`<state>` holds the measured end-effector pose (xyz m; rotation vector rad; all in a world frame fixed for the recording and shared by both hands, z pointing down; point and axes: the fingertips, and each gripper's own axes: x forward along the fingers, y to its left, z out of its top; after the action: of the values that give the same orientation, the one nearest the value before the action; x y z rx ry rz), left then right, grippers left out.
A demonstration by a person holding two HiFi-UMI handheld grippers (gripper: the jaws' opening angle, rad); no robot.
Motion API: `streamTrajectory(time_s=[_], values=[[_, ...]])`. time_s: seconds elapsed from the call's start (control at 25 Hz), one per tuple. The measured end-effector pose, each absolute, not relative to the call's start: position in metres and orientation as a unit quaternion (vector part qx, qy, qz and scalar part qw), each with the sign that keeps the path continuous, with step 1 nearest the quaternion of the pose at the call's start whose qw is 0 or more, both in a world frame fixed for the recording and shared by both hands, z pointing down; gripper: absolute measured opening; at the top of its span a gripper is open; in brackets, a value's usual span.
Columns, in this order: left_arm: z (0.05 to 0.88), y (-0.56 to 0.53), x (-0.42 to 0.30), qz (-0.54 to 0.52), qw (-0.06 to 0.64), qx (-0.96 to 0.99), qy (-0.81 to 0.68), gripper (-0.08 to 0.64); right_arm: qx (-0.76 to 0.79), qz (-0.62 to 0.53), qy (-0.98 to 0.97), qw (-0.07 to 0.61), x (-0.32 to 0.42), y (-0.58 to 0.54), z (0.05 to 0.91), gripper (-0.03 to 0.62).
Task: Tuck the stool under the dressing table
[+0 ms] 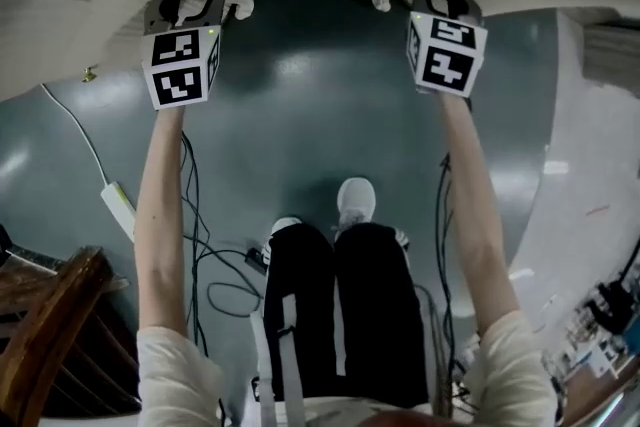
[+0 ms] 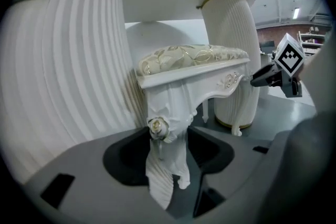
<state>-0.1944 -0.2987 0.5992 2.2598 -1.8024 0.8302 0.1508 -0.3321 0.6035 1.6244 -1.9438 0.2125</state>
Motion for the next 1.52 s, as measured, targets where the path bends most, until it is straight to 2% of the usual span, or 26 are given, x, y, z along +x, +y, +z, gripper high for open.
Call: streamTrajectory(time_s=[0.16, 0.44, 0.68, 1.52], values=[[0.6, -0.3, -0.194, 0.262, 0.041, 0.747, -0.609, 0.224, 0.63, 0.06, -0.724, 0.274, 0.151, -0.345, 0.602, 0.123], [0.606, -0.302, -0.195, 0.271, 0.052, 0.721, -0.636, 0.225, 0.637, 0.03, -0.731, 0.241, 0.149, -0.353, 0.603, 0.123], [0.607, -0.307, -0.199, 0.259, 0.008, 0.696, -0.67, 0.232, 0.635, 0.018, -0.74, 0.223, 0.14, -0.351, 0.604, 0.109], [0.615, -0.315, -0.198, 0.248, 0.03, 0.696, -0.673, 0.238, 0.623, 0.043, -0.75, 0.219, 0.14, -0.352, 0.612, 0.11]])
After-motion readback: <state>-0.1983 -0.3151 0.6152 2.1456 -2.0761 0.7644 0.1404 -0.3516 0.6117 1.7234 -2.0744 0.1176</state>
